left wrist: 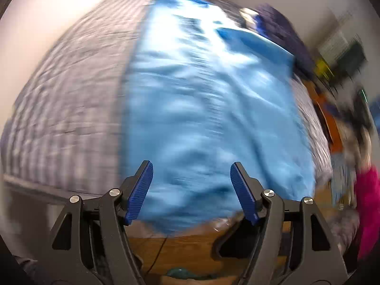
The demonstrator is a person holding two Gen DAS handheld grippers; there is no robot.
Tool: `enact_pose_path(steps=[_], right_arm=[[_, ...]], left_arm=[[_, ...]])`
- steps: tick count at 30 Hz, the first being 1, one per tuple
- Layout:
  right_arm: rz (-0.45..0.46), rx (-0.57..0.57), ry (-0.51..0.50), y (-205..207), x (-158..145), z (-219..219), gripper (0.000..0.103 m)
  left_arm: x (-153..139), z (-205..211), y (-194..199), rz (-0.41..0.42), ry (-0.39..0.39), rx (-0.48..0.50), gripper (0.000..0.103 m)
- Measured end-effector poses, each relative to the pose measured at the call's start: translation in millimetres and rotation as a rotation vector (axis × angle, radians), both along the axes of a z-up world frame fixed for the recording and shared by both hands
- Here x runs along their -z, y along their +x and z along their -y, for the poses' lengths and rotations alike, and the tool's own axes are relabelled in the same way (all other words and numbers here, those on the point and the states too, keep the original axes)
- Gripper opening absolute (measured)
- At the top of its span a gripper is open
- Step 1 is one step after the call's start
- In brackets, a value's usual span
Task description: Fold large clothes
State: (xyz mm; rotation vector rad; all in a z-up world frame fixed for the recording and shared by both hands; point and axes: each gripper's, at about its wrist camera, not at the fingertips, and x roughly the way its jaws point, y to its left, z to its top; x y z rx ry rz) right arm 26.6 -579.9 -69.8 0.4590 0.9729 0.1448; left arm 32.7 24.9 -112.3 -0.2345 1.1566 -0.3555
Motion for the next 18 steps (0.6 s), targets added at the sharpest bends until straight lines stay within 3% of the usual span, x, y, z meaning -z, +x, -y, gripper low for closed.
enact_pose_path(steps=[6,8,12,15,16,17,18], right_arm=[[-0.136,-0.047,0.067,-44.6,36.8,-46.8,0.044],[-0.175,-0.051,0.079,-52.6,47.3,-56.6,0.044],[-0.251,-0.043,0.080,-60.8,67.7,-69.2,0.044],[-0.277,-0.036,0.070,-59.0,77.3,-74.4,0.044],[-0.285,-0.036,0.080,-57.1,81.5,-76.5,0.044],[-0.298,-0.043,0.095,-56.1,86.1,-79.0,0.045],[-0.308,-0.051,0.099,-57.6,89.1,-82.4,0.045]], left_arm=[[60.4,-61.6,37.8,-0.190,-0.180,-0.142,0.070],[63.0,-56.4,33.2,-0.164,-0.223,-0.136,0.070],[63.1,-36.5,29.5,-0.171,-0.277,-0.031,0.066],[64.3,-10.5,30.0,-0.186,-0.211,0.047,0.044],[65.5,-3.2,29.7,-0.182,-0.178,0.058,0.029],[66.6,0.4,30.8,-0.171,-0.152,0.063,0.007],[66.9,1.2,32.8,-0.169,-0.148,0.063,0.004]])
